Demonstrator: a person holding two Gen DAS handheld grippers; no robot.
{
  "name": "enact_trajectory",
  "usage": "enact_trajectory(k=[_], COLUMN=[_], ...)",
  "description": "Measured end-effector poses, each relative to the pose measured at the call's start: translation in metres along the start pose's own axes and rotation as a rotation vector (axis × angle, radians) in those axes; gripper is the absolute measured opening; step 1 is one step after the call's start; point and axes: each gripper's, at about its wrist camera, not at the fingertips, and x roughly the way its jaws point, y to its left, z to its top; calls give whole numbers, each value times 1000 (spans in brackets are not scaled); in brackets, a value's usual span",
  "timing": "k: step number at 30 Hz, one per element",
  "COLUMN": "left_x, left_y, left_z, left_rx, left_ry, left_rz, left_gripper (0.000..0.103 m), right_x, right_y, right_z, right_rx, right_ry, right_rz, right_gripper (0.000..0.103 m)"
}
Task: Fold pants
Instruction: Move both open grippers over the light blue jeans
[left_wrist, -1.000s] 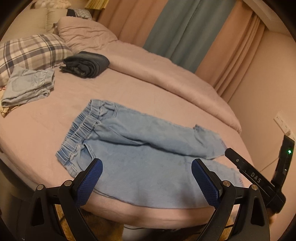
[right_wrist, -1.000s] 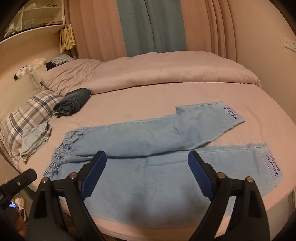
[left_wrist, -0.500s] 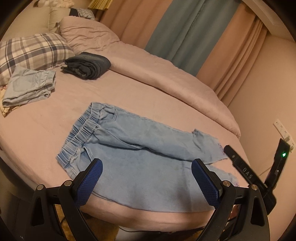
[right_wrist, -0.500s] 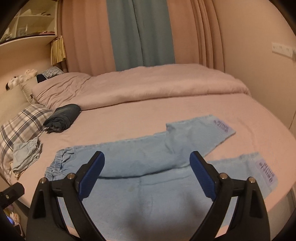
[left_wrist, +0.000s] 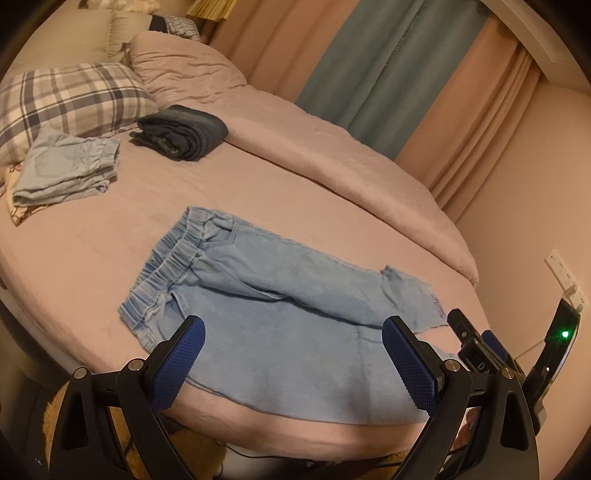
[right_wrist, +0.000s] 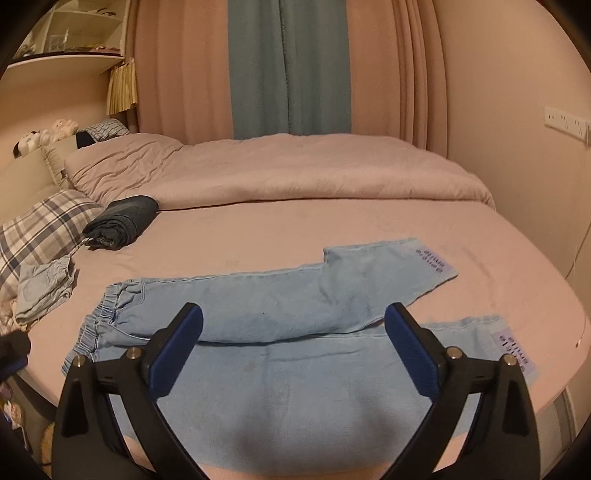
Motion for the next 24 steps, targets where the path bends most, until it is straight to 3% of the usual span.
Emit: enact_trajectory(k=[6, 12, 18, 24], left_x=[10, 37, 58, 73], left_y=[-5, 4, 13, 17], left_z=[6, 5, -3, -14], left_rx=[43, 4, 2, 40], left_ry=[-5, 29, 46, 58], left_rz=[-33, -56, -18, 44], left_gripper=[97, 97, 97, 97], right_x=[-4, -4, 3, 10], right_y=[-1, -2, -2, -28], right_z=[-8, -17, -28, -32], right_rx=[-36, -40, -39, 97], right_ry=[23, 65, 99, 114], right_rz=[-9, -6, -22, -25], right_gripper=[101, 101, 101, 101])
